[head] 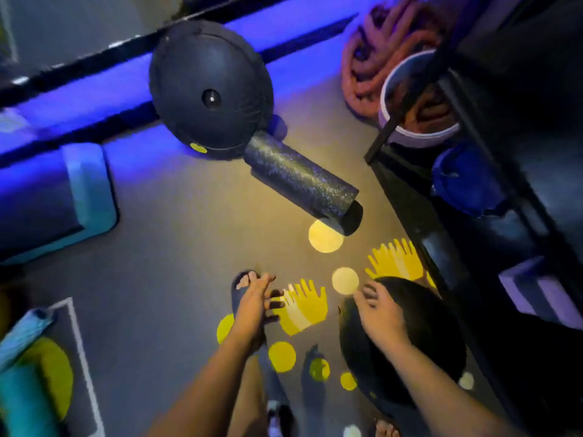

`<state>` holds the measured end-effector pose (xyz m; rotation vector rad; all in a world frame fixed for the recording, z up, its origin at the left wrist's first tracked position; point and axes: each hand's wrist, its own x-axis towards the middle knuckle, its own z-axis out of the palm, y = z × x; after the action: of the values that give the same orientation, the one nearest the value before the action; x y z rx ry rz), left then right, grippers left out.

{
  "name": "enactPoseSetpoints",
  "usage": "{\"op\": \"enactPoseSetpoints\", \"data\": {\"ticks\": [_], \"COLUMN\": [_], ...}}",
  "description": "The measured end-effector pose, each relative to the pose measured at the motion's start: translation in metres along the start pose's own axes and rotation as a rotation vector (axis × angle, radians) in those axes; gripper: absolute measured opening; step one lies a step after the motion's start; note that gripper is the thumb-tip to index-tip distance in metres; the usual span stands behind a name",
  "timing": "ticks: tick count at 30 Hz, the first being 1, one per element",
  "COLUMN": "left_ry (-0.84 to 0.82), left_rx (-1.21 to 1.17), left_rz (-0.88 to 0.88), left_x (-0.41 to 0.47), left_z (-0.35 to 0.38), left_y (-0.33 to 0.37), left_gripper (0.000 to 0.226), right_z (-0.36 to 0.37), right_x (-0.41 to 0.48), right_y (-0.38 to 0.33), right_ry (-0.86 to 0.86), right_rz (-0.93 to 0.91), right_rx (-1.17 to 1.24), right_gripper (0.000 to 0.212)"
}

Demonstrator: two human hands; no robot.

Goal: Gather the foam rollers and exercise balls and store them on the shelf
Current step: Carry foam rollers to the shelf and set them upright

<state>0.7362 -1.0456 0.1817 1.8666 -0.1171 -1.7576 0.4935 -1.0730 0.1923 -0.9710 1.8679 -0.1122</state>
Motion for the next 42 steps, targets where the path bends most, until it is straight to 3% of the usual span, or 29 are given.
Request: {"op": "enactPoseSetpoints", "data": {"ticks": [6, 11, 17, 21, 25, 28, 31, 33, 35, 38, 42], "left_ry": [-0.117, -0.063, -0.052, 0.043, 0.191, 0.177, 0.192, 0.235, 0.231, 0.227, 0.091], "left_rx": [0.237, 0.332, 0.465, 0.522, 0.560, 0.593, 0.564, 0.574, 0.582, 0.556, 0.628], "left_rz": [0.178, 0.166, 0.245, 0.330, 0.554, 0.548, 0.404, 0.250, 0.171, 0.108, 0.105], "left_x": [0.070, 0.108, 0.223, 0.335, 0.441, 0.495, 0.494, 0.459, 0.400, 0.303, 0.206], "left_z": [-0.051, -0.084, -0.058, -0.044, -0.034, -0.035, -0.029, -0.031, -0.036, -0.044, -0.037], "left_y": [0.171, 0.244, 0.262, 0.260, 0.267, 0.268, 0.270, 0.263, 0.253, 0.245, 0.271], "left_gripper": [0.034, 0.037, 0.053, 0.054, 0.065, 0.084, 0.084, 0.096, 0.084, 0.051, 0.053], "right_z": [0.070, 0.082, 0.080, 0.099, 0.140, 0.163, 0.147, 0.122, 0.095, 0.056, 0.022], "right_x": [0.088, 0.117, 0.191, 0.264, 0.357, 0.407, 0.408, 0.368, 0.310, 0.205, 0.087], "right_y": [-0.124, -0.179, -0.139, -0.101, -0.066, -0.040, -0.046, -0.060, -0.073, -0.082, -0.091], "right_ry": [0.189, 0.208, 0.237, 0.295, 0.343, 0.396, 0.483, 0.536, 0.636, 0.686, 0.743], "right_rz": [0.093, 0.196, 0.309, 0.449, 0.326, 0.285, 0.397, 0.408, 0.404, 0.395, 0.581], "right_rx": [0.050, 0.138, 0.095, 0.200, 0.377, 0.578, 0.789, 0.831, 0.794, 0.775, 0.744], "right_gripper": [0.055, 0.061, 0.076, 0.088, 0.095, 0.105, 0.100, 0.072, 0.043, 0.047, 0.060]}}
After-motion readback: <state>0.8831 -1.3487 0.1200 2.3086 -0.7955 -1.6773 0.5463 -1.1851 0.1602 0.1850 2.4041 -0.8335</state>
